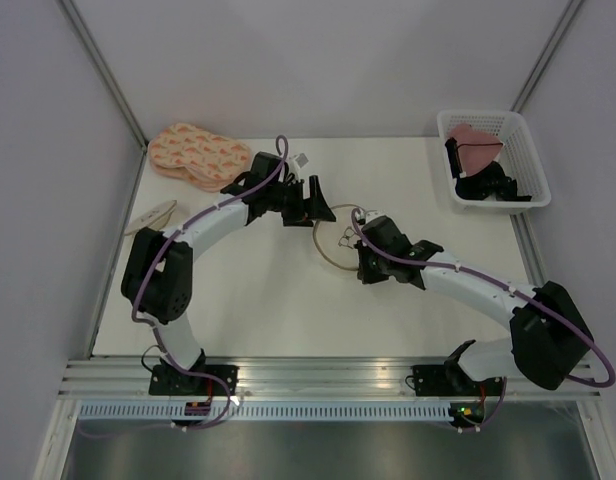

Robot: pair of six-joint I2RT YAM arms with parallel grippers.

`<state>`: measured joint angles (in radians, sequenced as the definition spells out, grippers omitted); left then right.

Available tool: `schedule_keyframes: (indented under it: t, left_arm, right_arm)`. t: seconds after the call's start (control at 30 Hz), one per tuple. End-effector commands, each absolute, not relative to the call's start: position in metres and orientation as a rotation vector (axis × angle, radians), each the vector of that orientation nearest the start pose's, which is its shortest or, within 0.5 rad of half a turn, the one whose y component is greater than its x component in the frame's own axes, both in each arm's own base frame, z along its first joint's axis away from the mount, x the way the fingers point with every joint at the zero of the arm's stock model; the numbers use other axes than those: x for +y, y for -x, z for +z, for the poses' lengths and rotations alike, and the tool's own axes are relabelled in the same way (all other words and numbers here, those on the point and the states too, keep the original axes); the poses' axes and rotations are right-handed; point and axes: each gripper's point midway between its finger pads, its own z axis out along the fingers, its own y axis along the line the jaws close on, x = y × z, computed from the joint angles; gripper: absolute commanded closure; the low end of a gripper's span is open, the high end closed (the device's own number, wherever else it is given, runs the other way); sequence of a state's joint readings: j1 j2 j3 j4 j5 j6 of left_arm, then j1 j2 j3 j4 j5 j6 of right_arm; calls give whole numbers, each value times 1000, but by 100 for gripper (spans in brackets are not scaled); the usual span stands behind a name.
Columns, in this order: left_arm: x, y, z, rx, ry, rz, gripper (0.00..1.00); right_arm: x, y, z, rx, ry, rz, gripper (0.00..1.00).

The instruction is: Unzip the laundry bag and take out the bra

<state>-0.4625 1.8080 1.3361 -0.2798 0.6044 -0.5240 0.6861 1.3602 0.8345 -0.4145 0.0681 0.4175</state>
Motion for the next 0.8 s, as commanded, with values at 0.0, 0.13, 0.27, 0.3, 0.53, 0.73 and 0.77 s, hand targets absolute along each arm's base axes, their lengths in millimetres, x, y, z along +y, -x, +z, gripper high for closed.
schedule_keyframes:
  t: [0.0, 0.13, 0.27, 0.3, 0.53, 0.73, 0.77]
  left_arm:
    - [-306, -344, 184, 2375, -152, -1147, 12]
    - [-297, -298, 150, 2491, -7, -1095, 11]
    - [-285, -274, 126, 2523, 125, -1066, 11]
    - [-285, -272, 124, 2513, 138, -1075, 11]
    - [-301, -273, 103, 2539, 162, -1104, 16]
    - [-314, -278, 113, 2481, 186, -1141, 21]
    - [-315, -278, 114, 2482, 197, -1141, 22]
  right_arm:
    - [238, -233, 88, 2493, 427, 604, 100]
    - [262, -222, 106, 2431, 509, 812, 100]
    - [274, -220, 122, 2362, 538, 915, 100]
    - [274, -221, 122, 2361, 535, 909, 99]
    - [274, -216, 115, 2390, 554, 921, 100]
    - [269, -209, 111, 2408, 598, 906, 99]
    - [267, -207, 109, 2418, 600, 898, 100]
